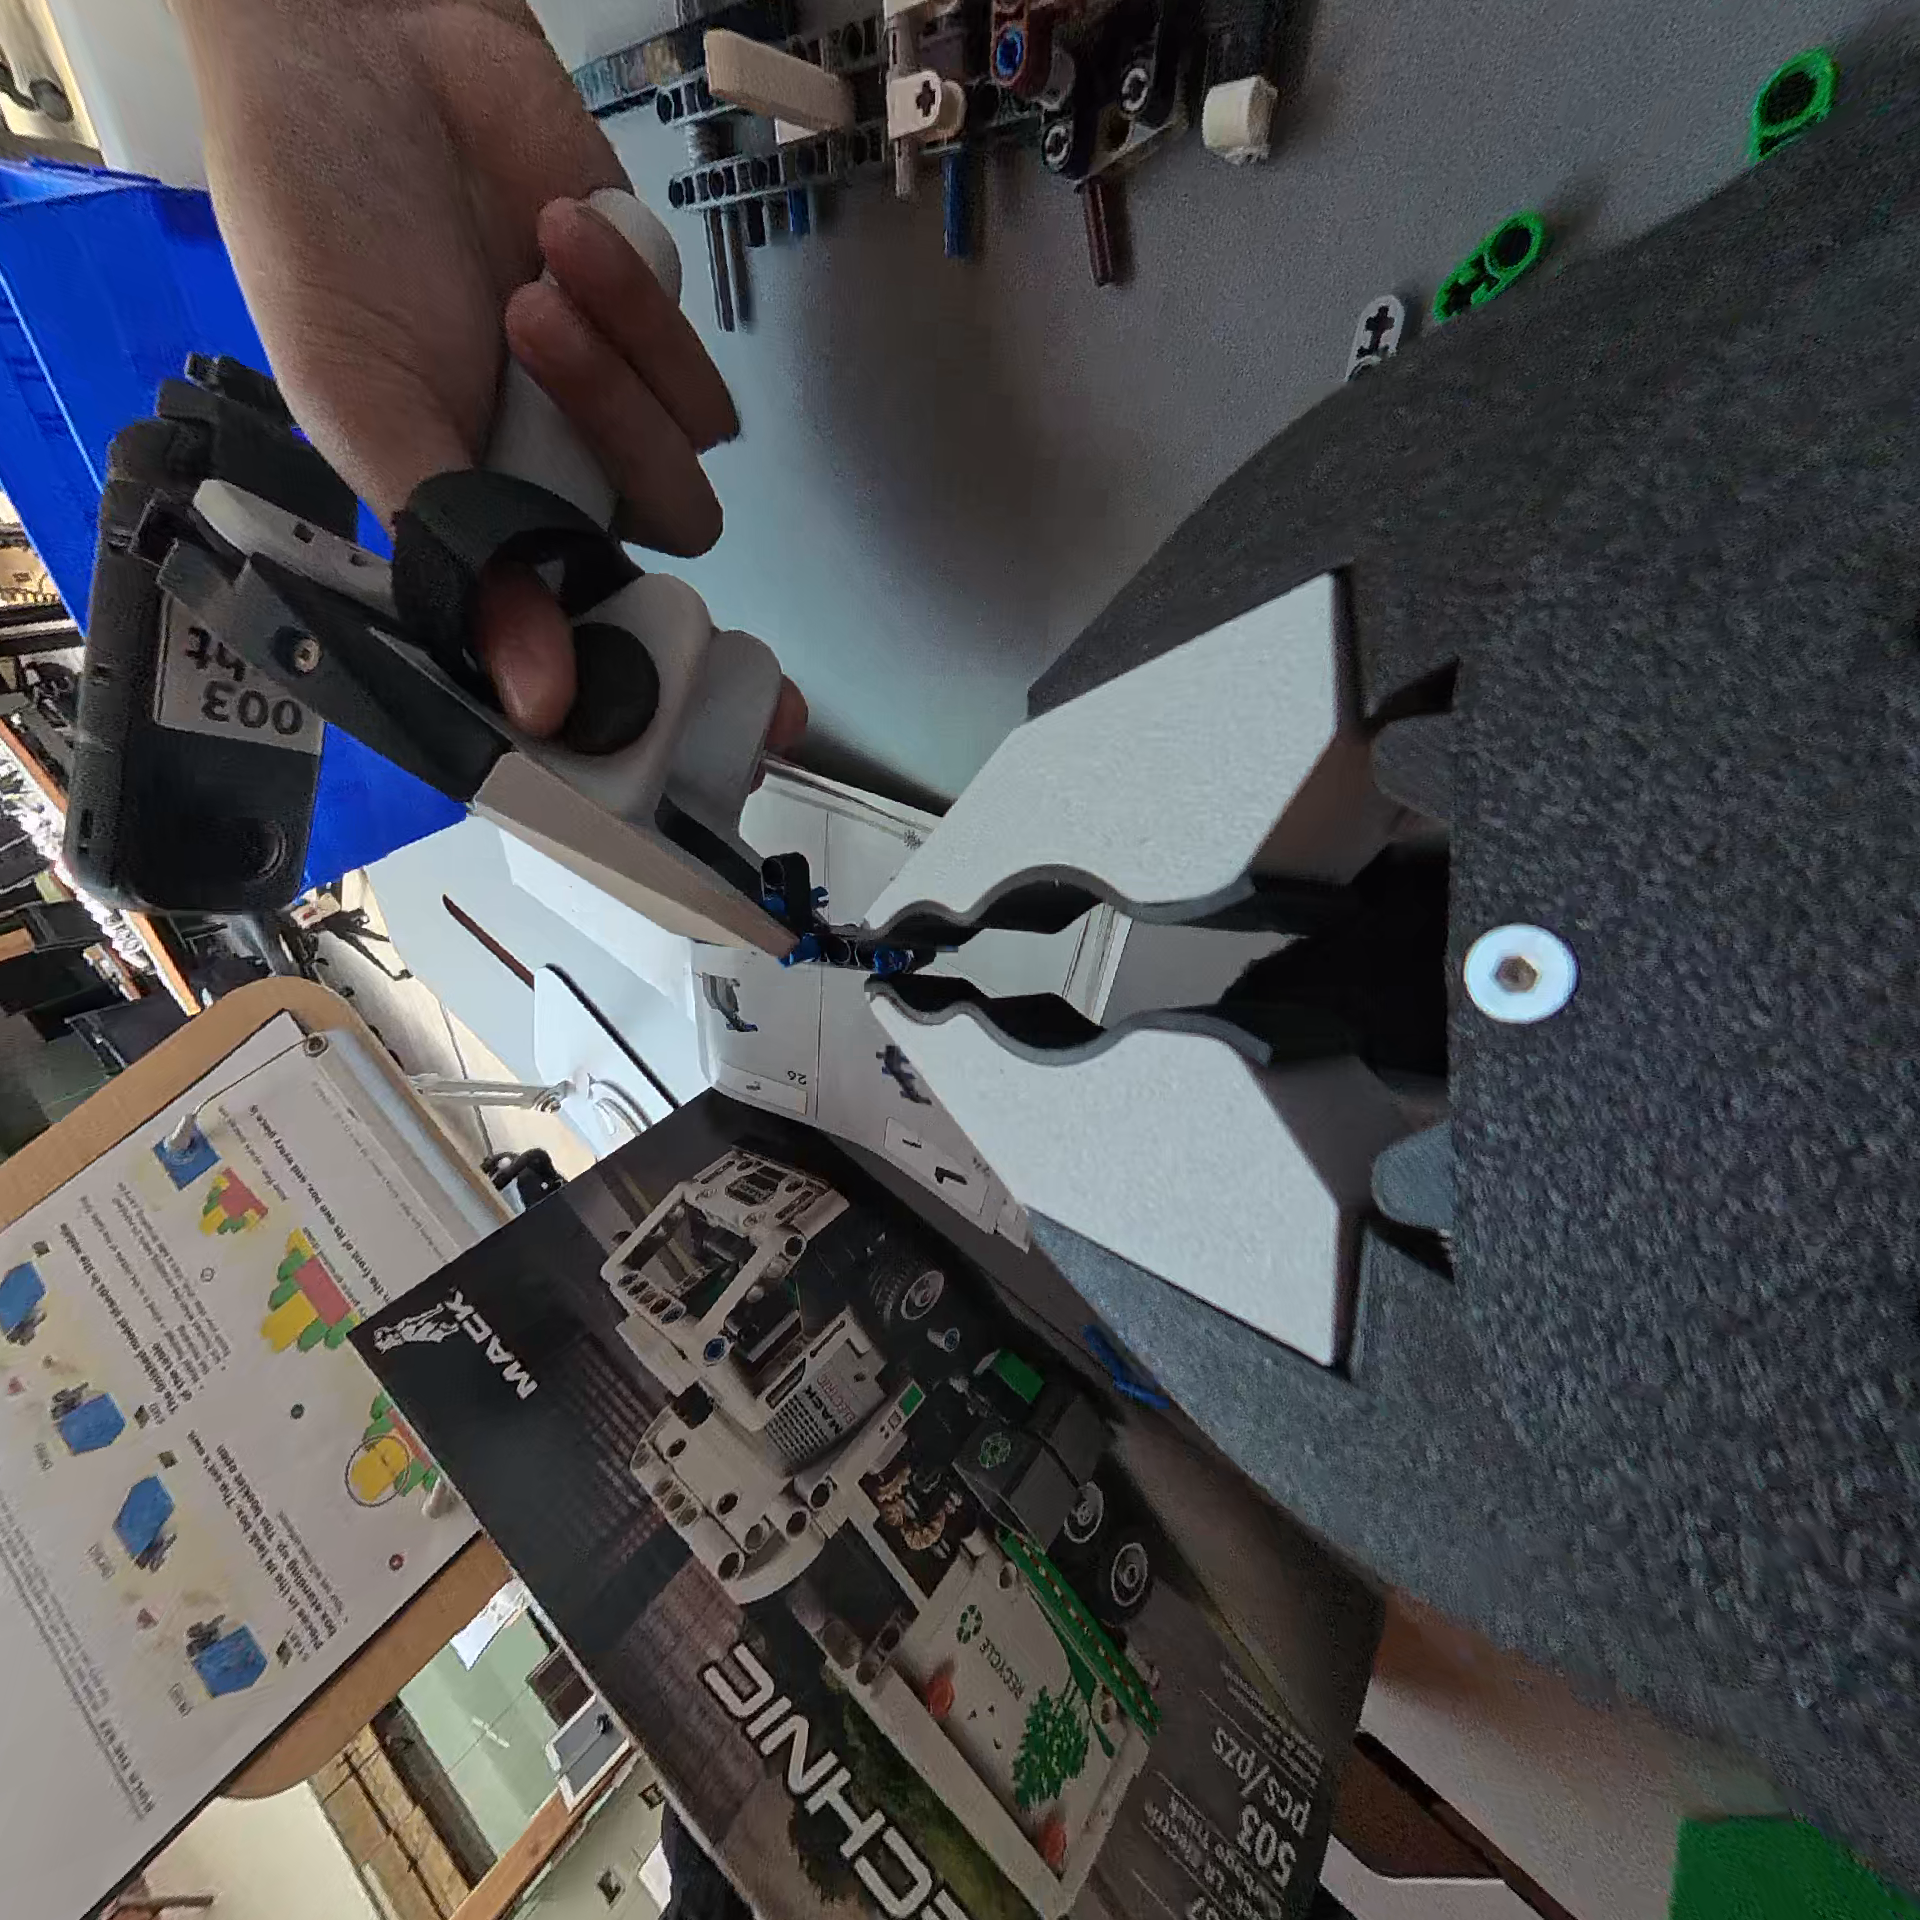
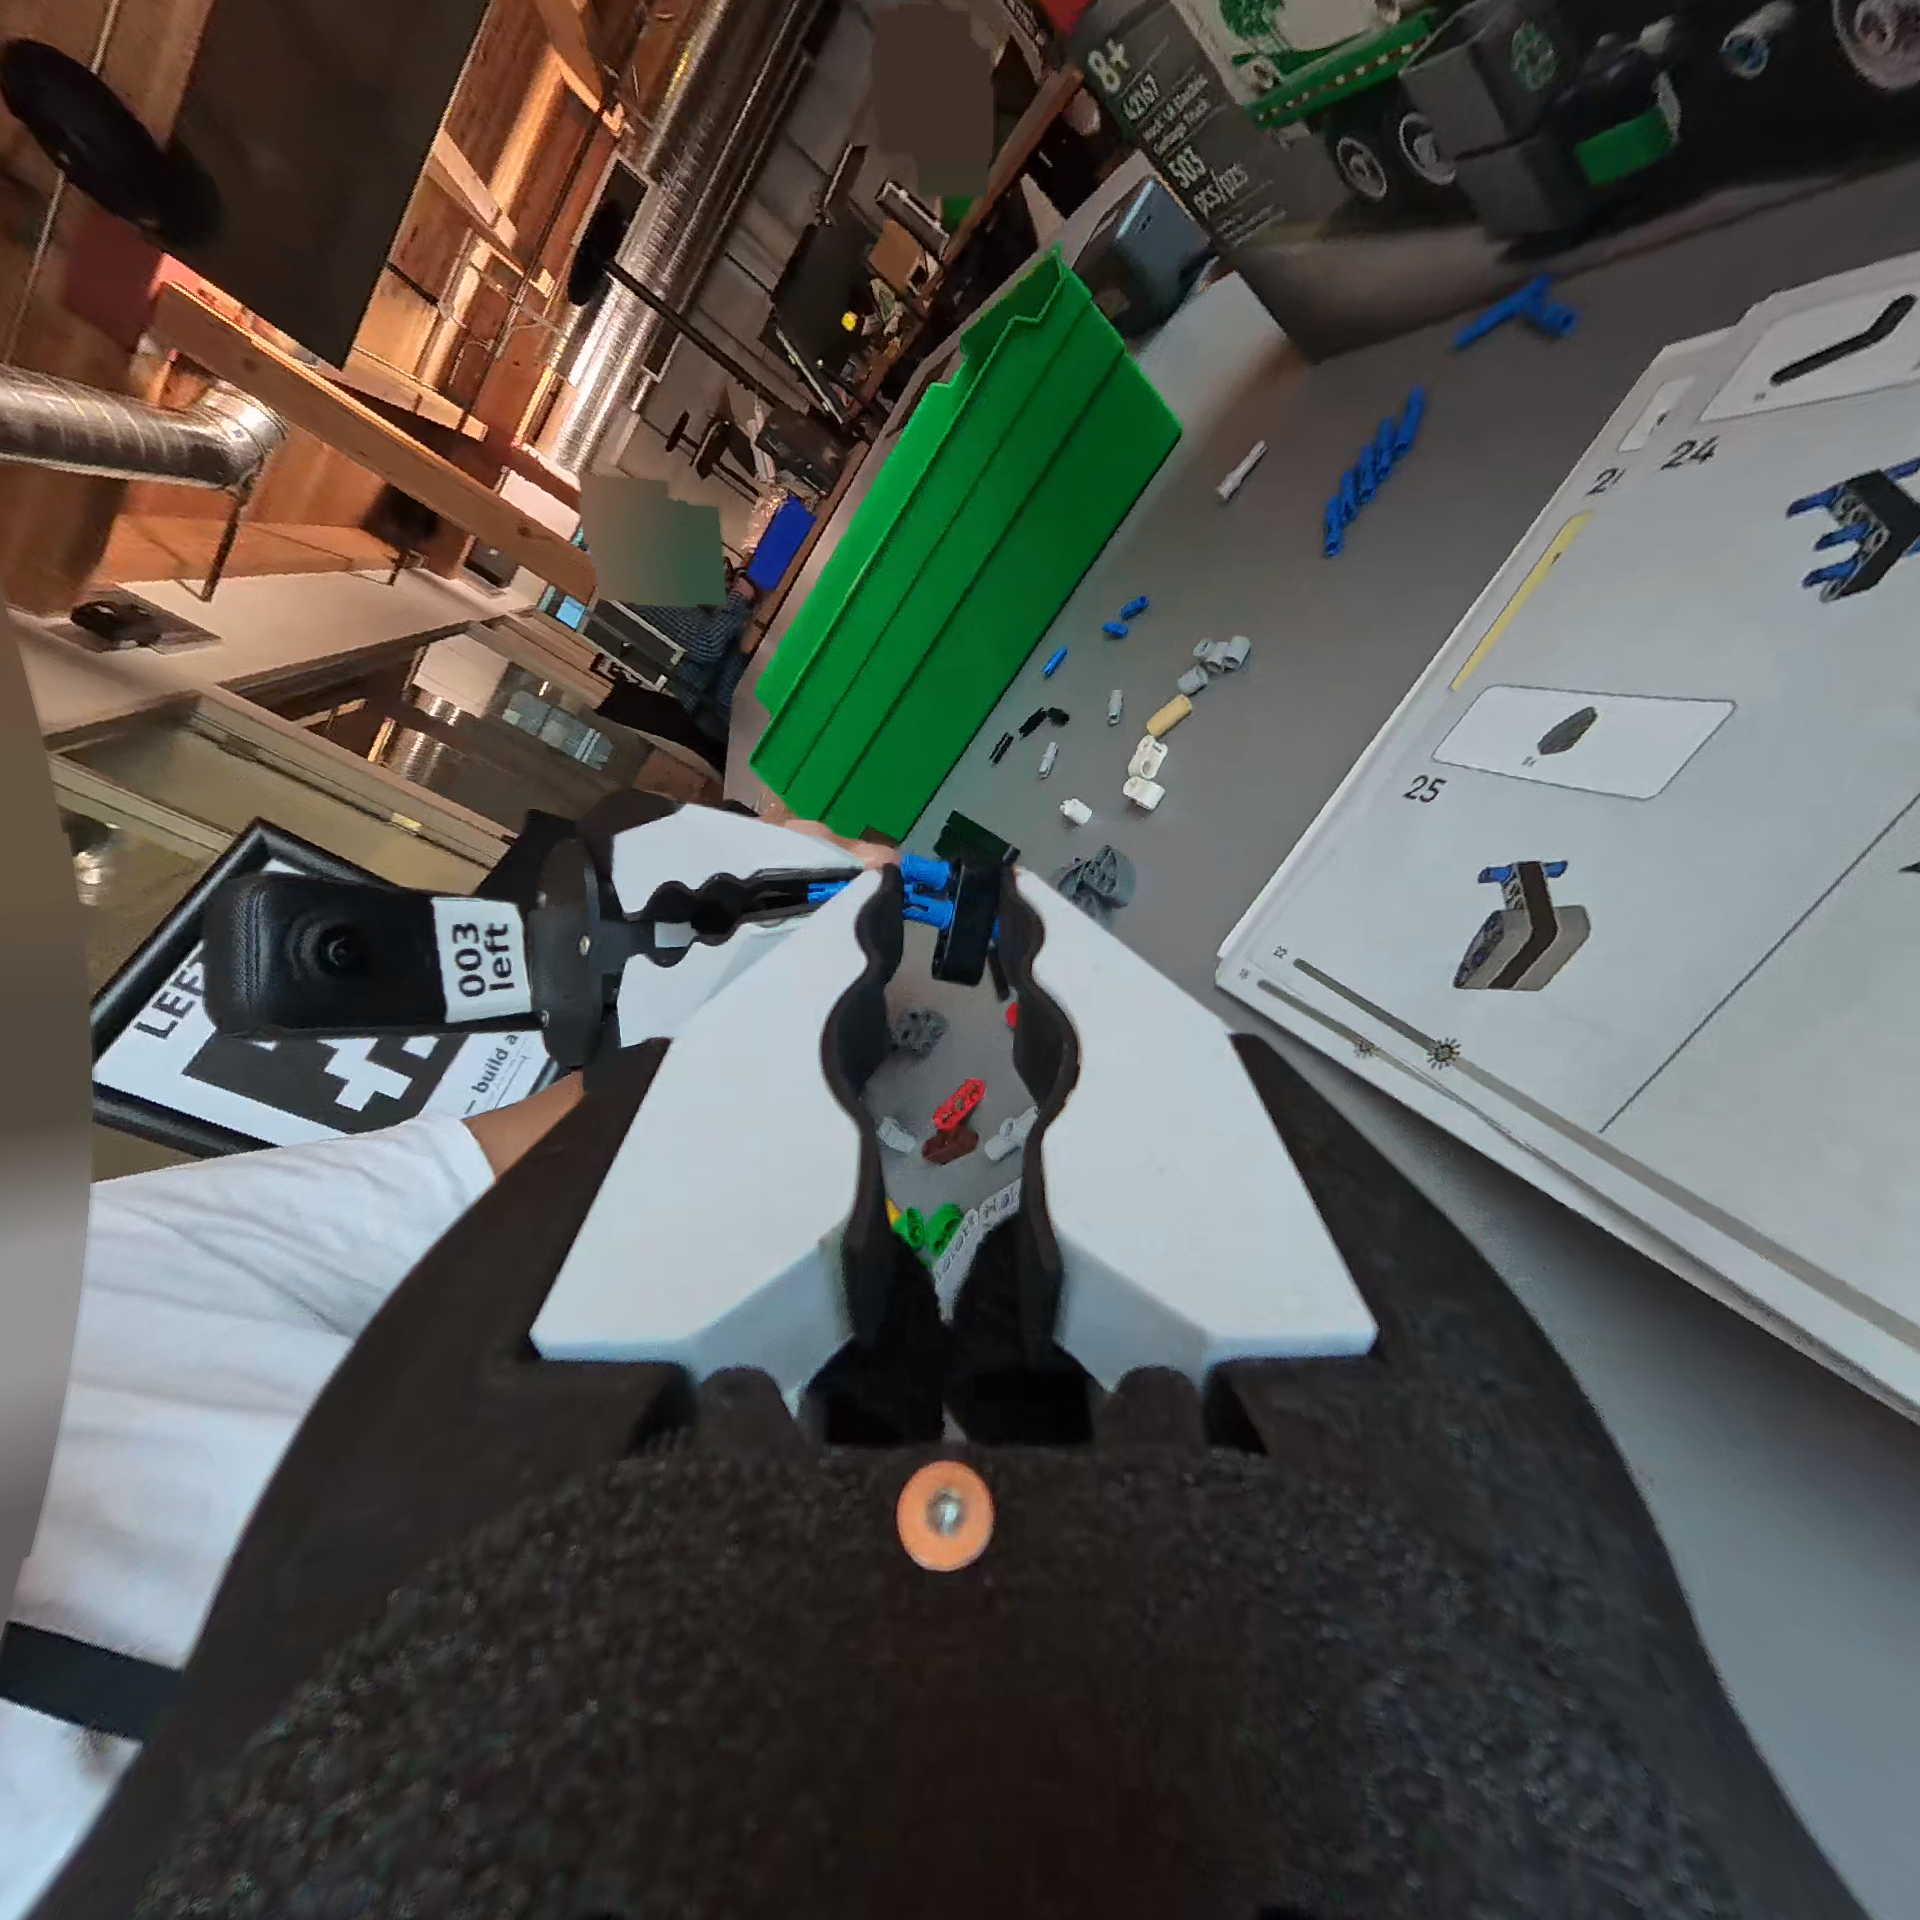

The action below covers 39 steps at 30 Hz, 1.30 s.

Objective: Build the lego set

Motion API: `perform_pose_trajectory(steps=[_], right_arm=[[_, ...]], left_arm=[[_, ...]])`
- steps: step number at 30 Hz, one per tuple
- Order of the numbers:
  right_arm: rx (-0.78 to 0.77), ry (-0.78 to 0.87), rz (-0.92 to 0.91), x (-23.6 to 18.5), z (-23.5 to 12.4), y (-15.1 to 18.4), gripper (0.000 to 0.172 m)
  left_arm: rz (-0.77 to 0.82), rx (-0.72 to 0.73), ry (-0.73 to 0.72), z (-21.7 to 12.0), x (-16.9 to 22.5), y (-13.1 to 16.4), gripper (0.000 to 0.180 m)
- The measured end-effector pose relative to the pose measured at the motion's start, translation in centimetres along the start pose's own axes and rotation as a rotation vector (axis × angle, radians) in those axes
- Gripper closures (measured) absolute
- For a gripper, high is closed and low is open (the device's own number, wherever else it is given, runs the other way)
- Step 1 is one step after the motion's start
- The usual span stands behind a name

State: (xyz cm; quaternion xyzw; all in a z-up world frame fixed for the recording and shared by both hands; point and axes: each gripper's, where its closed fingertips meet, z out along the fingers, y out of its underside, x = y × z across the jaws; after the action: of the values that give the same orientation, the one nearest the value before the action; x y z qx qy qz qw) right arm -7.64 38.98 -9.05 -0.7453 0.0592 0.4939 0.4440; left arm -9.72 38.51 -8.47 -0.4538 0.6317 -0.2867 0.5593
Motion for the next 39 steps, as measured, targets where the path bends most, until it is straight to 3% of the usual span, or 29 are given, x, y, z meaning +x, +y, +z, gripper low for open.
perform_pose_trajectory(steps=[7, 13, 22, 26, 29, 33, 35, 36, 39], right_arm=[[-0.183, 0.14, -0.072, 2.2, -0.2, 2.6, 0.155], [-0.407, 0.283, -0.292, 4.1, -0.9, 5.5, 0.154], [-0.533, 0.343, -0.297, 5.7, -1.5, 7.3, 0.15], [-0.573, 0.334, -0.344, 5.2, -2.0, 7.0, 0.133], [-0.551, 0.263, -0.502, 3.4, -2.2, 5.9, 0.134], [-0.553, 0.16, -0.844, 2.0, -1.4, 6.4, 0.138], [-0.532, 0.171, -0.983, 2.2, -0.8, 6.2, 0.149], [-0.509, 0.19, -1.025, 2.2, -0.5, 5.7, 0.156], [-0.52, 0.128, -1.061, 1.1, 0.3, 5.5, 0.156]], left_arm=[[-0.079, -0.143, 0.235, 0.8, 2.5, 2.8, 0.177], [-0.107, -0.225, 0.387, 0.7, 4.7, 4.6, 0.177], [-0.118, -0.261, 0.436, 0.6, 5.3, 5.4, 0.177], [-0.126, -0.25, 0.436, 0.4, 4.8, 5.1, 0.177], [-0.198, -0.257, 0.52, 0.1, 5.4, 5.0, 0.177], [-0.367, -0.209, 0.587, 0.1, 5.0, 4.4, 0.177], [-0.449, -0.168, 0.613, 0.0, 4.6, 3.6, 0.177], [-0.481, -0.146, 0.623, -0.1, 4.4, 3.1, 0.177], [-0.57, -0.078, 0.636, -0.4, 3.6, 1.7, 0.177]])
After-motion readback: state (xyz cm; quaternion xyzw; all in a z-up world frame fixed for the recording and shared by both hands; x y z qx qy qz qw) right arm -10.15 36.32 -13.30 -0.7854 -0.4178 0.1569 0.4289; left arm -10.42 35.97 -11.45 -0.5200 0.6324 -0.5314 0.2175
